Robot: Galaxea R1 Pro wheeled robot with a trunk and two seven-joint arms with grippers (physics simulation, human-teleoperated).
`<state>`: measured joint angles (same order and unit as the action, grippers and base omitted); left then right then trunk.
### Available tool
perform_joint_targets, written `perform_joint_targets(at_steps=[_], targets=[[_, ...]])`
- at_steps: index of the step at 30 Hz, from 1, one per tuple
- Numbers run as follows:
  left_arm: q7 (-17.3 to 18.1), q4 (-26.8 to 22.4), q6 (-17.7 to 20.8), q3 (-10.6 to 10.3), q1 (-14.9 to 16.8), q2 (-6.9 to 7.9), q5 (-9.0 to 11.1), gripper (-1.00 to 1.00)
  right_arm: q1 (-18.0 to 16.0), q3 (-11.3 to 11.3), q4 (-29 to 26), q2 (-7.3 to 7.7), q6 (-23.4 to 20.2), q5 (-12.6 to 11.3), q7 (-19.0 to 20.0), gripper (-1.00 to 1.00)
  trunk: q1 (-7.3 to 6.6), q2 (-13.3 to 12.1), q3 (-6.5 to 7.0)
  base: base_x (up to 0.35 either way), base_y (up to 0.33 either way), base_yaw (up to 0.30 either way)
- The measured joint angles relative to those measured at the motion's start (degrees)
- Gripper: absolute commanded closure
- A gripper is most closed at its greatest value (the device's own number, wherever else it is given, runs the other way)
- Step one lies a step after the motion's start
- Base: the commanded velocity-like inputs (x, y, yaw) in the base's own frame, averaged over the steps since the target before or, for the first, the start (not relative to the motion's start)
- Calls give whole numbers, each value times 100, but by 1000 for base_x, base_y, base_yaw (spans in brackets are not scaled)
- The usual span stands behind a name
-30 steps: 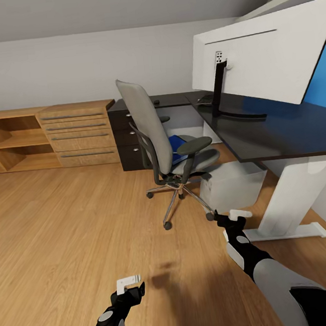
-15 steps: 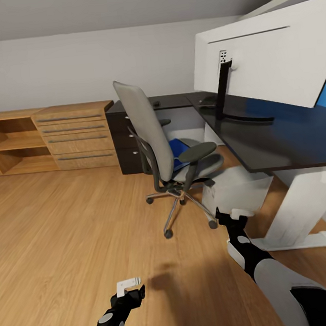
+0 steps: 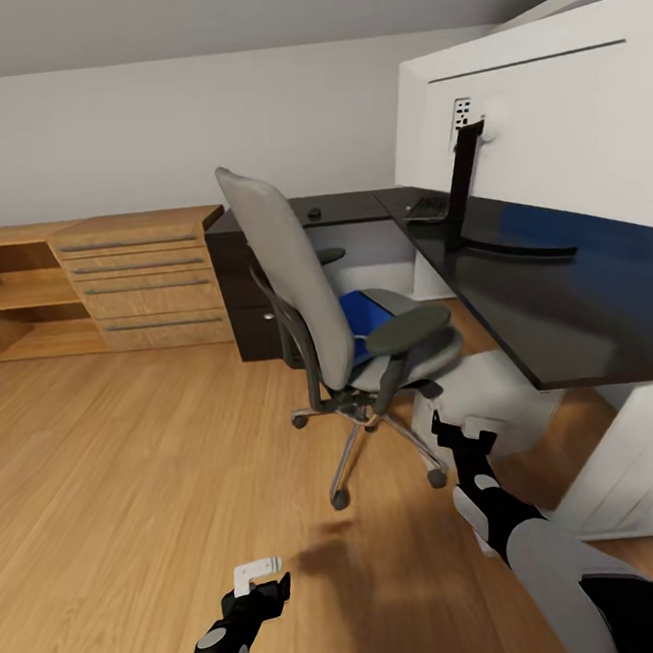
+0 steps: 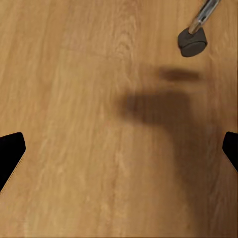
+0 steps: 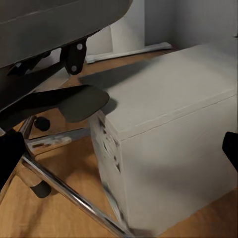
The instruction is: In the bedroom, organize the workspace by keeping the computer under the desk, ensuring the monitor is on the desk, placing the keyboard on the desk next to the monitor, placing the mouse on the desk next to the keyboard, moving the folder from the swivel chair onto the desk next to the mouse, stacking the notebook on top of the folder with the pen on top of the notebook, and positioning the swivel chair next to the desk.
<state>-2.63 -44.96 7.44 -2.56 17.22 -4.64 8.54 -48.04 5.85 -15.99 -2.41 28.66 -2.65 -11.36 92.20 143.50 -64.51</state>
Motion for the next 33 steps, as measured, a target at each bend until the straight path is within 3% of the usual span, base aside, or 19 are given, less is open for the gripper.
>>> perform_joint_targets(at_steps=[19,33], targets=[[-5,14,-2,0,0,0,0,-100,0,0,4,-6,9,-4,-108,-100,1,0,0,122,0,0],[-12,14,-8,1,-1,-3,0,-100,-1,0,6,-7,10,0,-130,-100,3,0,0,19,0,43]])
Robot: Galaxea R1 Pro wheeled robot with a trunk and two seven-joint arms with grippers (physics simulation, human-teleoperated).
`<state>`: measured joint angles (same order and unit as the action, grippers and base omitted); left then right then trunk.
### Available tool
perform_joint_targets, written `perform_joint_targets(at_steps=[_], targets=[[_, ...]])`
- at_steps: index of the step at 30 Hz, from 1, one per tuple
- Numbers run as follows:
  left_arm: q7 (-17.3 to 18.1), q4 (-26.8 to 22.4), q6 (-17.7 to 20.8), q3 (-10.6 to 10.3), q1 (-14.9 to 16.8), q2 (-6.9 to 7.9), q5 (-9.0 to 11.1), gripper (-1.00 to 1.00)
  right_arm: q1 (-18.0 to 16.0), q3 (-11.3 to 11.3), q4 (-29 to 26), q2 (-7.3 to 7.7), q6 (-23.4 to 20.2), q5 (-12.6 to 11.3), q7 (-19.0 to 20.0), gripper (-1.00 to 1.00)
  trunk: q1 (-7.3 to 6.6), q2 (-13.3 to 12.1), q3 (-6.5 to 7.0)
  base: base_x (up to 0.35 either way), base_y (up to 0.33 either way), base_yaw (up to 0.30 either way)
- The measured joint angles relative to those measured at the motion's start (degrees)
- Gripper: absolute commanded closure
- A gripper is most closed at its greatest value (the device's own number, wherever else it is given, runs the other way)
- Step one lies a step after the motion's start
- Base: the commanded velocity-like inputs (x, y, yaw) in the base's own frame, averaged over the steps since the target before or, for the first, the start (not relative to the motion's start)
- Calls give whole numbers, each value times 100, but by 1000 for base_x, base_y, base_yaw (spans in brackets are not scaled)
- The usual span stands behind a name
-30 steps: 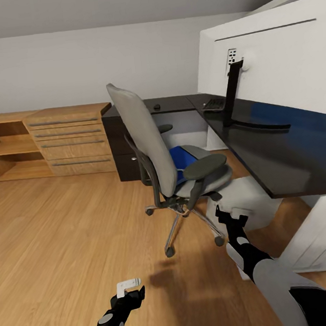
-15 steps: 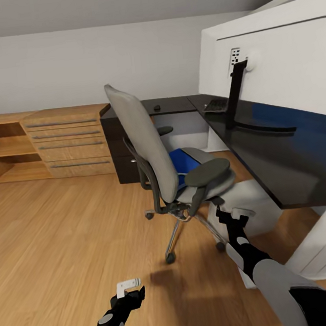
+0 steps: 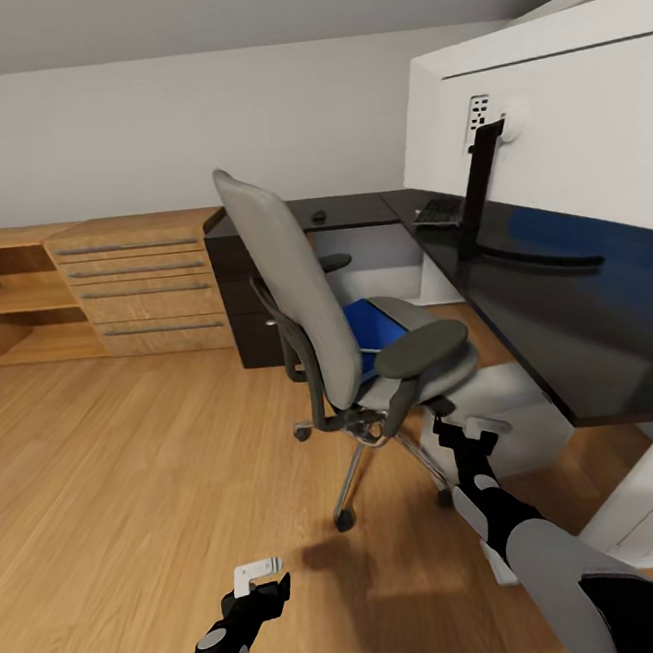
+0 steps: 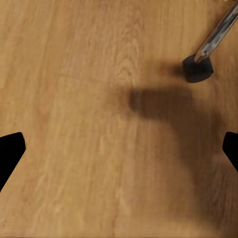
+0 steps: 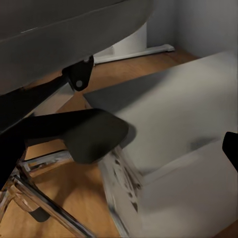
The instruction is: In the bedroom, organize the workspace by keeping the computer under the desk, ensuring the monitor is on the desk, placing the keyboard on the desk next to the monitor, placing the mouse on the desk next to the keyboard, moving the folder from the swivel chair onto the desk next to the mouse, stacking the notebook on top of the folder with the pen on top of the notebook, and positioning the swivel chair next to the desk.
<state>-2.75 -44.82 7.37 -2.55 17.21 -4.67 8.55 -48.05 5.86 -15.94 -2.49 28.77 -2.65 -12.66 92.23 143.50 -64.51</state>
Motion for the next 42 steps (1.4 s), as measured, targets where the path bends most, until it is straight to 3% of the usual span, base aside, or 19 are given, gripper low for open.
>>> perform_joint_targets(at_steps=[42], targets=[[-7,88,-1,0,1,-2,0,-100,1,-2,-1,14,4,3,-172,-100,0,0,0,19,0,54]])
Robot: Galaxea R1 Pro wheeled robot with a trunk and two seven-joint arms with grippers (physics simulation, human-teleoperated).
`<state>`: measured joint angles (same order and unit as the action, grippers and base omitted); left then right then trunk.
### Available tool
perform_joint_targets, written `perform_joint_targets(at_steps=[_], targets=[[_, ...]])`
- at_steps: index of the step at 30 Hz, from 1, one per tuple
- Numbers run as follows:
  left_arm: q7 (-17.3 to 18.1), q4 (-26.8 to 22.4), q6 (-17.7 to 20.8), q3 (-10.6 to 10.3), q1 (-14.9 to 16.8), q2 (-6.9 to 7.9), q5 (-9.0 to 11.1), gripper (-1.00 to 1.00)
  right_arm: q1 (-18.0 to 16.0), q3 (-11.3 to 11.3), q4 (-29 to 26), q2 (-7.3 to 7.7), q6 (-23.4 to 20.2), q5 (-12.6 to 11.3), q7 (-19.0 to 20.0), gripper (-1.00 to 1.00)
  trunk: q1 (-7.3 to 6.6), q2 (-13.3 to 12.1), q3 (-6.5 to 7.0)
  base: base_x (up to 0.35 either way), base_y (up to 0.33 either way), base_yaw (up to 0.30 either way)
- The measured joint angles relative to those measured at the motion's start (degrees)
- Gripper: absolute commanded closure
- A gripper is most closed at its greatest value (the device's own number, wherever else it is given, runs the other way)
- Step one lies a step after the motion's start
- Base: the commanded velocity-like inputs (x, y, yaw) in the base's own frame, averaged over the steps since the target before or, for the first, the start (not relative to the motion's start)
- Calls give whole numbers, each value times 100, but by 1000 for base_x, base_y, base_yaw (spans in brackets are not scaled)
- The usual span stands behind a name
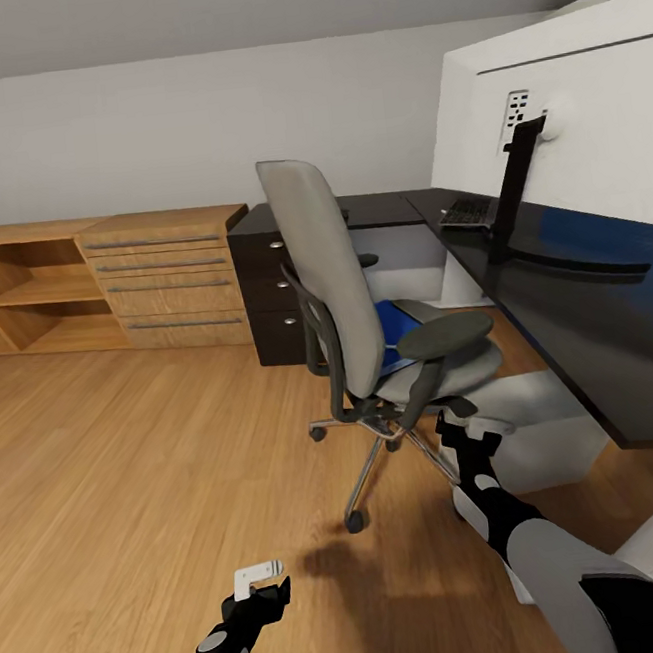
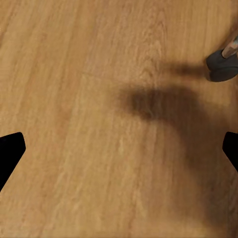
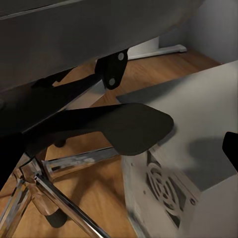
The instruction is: In the bedroom, organize the workspace by keeping the computer under the desk, ensuring the monitor is on the desk, placing the keyboard on the desk next to the monitor, placing the mouse on the desk next to the keyboard, moving the folder from the swivel chair onto the desk next to the mouse, stacking the notebook on top of the folder with the pen on top of the notebook, and positioning the swivel chair next to the desk.
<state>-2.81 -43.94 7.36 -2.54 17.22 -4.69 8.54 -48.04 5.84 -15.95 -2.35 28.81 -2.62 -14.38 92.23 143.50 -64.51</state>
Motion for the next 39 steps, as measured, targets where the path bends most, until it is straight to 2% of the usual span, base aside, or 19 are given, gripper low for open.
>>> perform_joint_targets(at_steps=[22,39], targets=[[2,1,-9,0,0,0,0,-100,0,0,0,-7,1,1,-4,-100,0,0,0,0,0,3],[-2,0,-8,0,-1,0,0,-100,0,0,3,0,0,1,-4,-100,0,0,0,0,0,117]])
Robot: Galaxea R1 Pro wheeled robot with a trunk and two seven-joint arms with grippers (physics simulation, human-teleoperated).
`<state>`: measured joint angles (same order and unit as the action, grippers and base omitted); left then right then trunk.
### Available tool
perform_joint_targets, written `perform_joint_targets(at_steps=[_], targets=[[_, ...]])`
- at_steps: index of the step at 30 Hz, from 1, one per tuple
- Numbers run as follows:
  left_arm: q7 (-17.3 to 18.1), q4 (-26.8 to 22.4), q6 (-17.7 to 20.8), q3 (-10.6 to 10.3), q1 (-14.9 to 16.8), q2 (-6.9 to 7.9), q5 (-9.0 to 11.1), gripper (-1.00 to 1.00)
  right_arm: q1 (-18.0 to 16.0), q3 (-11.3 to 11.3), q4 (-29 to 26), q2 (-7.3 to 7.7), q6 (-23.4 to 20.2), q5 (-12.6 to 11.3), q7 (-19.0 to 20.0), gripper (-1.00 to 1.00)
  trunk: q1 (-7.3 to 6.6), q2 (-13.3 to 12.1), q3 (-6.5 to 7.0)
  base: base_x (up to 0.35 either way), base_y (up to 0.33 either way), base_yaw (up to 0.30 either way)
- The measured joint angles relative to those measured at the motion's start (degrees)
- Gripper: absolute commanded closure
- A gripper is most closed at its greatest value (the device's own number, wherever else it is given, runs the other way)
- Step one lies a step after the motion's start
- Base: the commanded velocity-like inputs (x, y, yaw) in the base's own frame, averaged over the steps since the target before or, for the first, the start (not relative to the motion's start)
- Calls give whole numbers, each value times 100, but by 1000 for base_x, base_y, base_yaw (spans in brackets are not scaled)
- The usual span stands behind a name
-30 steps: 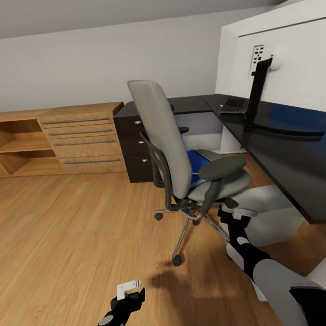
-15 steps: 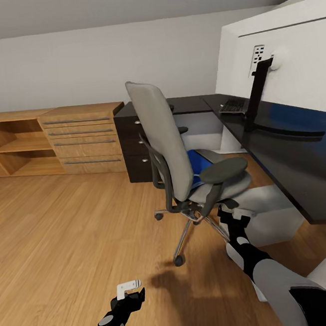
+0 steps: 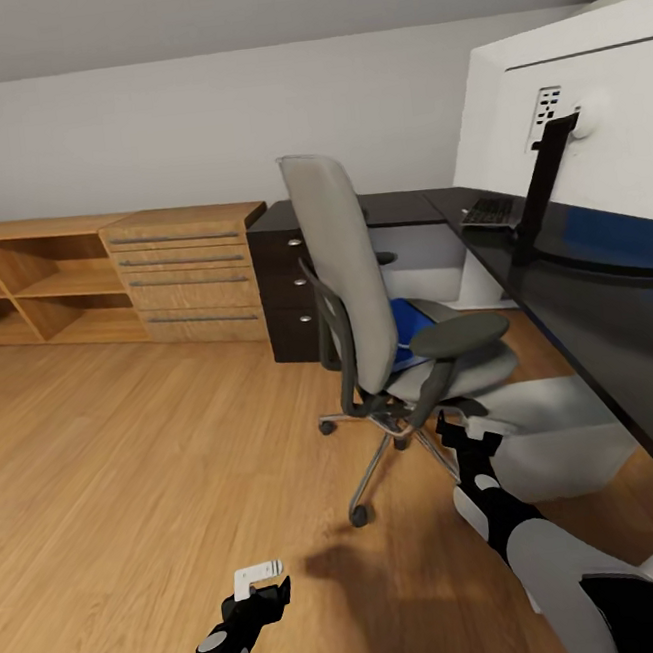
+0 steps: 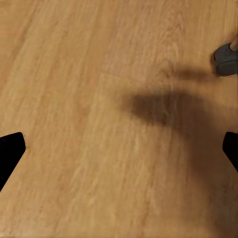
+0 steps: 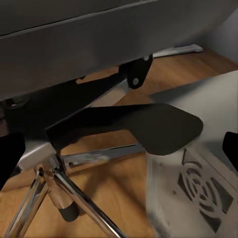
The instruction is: In the bedroom, organize the workspace by keeping the computer under the desk, ensuring the monitor is on the desk, placing the keyboard on the desk next to the monitor, placing the mouse on the desk next to the keyboard, moving the folder from the swivel chair onto the desk next to the mouse, stacking the notebook on top of the folder with the pen on top of the notebook, and positioning the swivel chair next to the desk.
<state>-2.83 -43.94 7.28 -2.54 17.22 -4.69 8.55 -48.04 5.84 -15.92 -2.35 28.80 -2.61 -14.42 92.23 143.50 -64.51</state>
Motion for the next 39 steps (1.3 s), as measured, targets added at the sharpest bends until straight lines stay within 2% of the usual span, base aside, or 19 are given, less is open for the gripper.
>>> perform_joint_targets(at_steps=[9,33,39], targets=[[1,1,0,0,0,0,0,-100,0,0,-1,1,4,1,3,-100,0,0,0,0,0,81],[-3,1,0,0,1,0,5,-100,1,7,-1,2,9,2,3,-100,0,0,0,-30,28,5],[-11,-1,0,23,-1,13,15,-100,-1,8,-1,1,6,8,-3,-100,0,0,0,-1,1,170]])
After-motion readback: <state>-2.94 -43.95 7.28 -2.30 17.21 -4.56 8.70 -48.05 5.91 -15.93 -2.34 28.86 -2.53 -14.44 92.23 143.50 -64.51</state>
